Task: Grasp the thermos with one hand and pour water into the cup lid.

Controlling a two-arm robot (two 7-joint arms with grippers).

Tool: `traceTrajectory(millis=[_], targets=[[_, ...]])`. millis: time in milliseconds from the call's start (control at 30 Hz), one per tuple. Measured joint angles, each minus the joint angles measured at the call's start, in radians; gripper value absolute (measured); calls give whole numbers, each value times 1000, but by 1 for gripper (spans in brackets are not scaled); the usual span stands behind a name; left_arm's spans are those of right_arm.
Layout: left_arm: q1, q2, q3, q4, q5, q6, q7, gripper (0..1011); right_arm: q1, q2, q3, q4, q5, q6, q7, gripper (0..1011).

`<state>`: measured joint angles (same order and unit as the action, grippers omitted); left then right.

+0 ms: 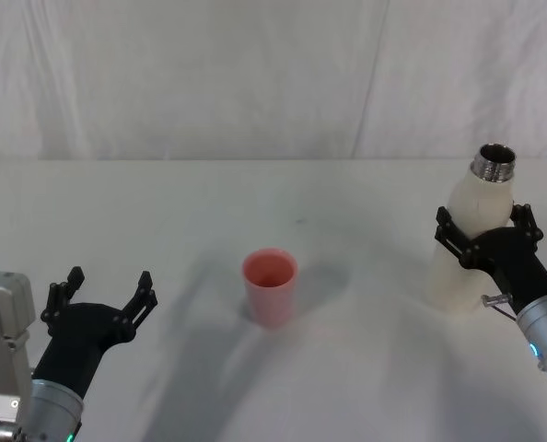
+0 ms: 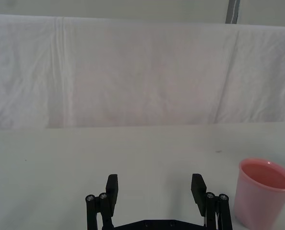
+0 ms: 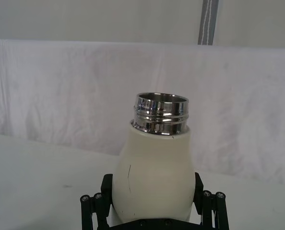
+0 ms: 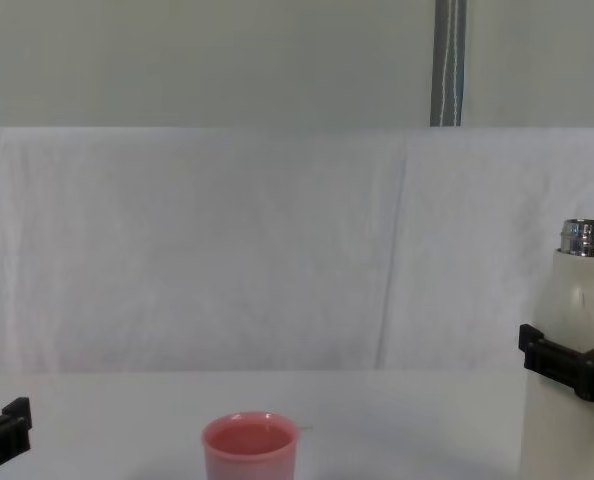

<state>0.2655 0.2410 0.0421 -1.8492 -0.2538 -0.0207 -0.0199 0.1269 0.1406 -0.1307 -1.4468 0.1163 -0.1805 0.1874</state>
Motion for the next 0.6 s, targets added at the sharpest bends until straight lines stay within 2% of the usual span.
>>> traceTrajectory(millis=[600], targets=[[0, 0, 0, 0, 0, 0, 0, 1001, -8, -10, 2, -1, 15, -1, 2, 1001]])
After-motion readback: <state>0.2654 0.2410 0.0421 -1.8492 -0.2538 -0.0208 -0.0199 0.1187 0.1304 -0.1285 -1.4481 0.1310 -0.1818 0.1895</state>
